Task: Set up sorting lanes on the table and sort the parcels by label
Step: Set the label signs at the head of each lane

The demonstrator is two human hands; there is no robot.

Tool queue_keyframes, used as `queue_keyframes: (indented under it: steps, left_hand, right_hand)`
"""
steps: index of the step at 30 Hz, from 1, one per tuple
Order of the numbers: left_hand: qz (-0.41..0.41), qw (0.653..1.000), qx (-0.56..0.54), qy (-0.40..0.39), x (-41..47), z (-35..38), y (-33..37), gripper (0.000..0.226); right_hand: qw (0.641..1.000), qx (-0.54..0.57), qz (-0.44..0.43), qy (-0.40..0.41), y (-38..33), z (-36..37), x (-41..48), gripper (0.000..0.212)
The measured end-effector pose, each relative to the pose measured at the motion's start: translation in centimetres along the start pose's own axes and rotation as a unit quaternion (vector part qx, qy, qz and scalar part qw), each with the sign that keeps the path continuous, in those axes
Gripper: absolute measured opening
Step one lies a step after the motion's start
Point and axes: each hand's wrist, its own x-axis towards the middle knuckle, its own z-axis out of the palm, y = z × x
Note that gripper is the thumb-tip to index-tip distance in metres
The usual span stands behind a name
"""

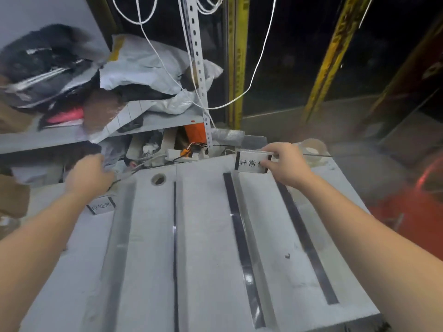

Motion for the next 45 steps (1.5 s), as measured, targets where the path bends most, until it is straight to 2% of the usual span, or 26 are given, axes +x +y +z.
queue_keyframes:
  steps: [4, 9, 14, 21, 26, 30, 34, 37, 41, 45]
  left_hand:
    - [-0.003, 1.0, 0.004, 0.007, -2.4, 0.0, 2.7, 0.026]
    - [-0.007, 1.0, 0.009, -0.018, -4.5, 1.1, 2.5, 0.025]
    - [-0.032, 0.998, 0.009, -0.062, -5.2, 2.0, 1.3, 0.043]
    - [-0.035, 0.991, 0.055, -0.115, -5.0, 4.1, -3.5, 0.056]
    - [-0.039, 0.993, 0.018, -0.113, -6.6, 2.6, 1.3, 0.051]
    - [-0.025, 0.991, 0.001, -0.128, -6.3, 3.3, 1.3, 0.055]
    - [-0.015, 0.991, 0.001, -0.13, -6.4, 2.9, 1.2, 0.057]
    - [-0.009, 0.992, -0.004, -0.129, -6.6, 2.2, 0.7, 0.057]
    - [-0.007, 0.993, -0.024, -0.117, -6.9, 1.0, -1.6, 0.051]
    - [-0.004, 0.994, -0.033, -0.103, -6.9, 0.4, -6.6, 0.052]
  right_hand:
    - [1.0, -0.023, -0.004, -0.011, 3.6, -1.5, 2.2, 0.021]
    - [0.997, -0.044, 0.021, -0.068, 7.1, 1.2, 4.8, 0.022]
    - [0.991, -0.04, 0.024, -0.124, 9.8, 5.8, 6.2, 0.019]
    - [0.984, -0.042, 0.058, -0.162, 11.4, 9.6, 8.2, 0.02]
    - [0.978, -0.069, 0.079, -0.18, 12.0, 10.6, 8.4, 0.025]
    - [0.975, -0.075, 0.096, -0.184, 11.9, 10.9, 8.0, 0.025]
    - [0.972, -0.106, 0.086, -0.191, 10.4, 10.1, 7.9, 0.039]
    - [0.977, -0.117, 0.072, -0.163, 6.6, 9.3, 7.9, 0.049]
    - [0.987, -0.124, -0.028, -0.103, -1.4, 9.9, 7.6, 0.047]
    - [0.98, -0.124, -0.116, -0.103, -10.6, 13.2, 5.8, 0.04]
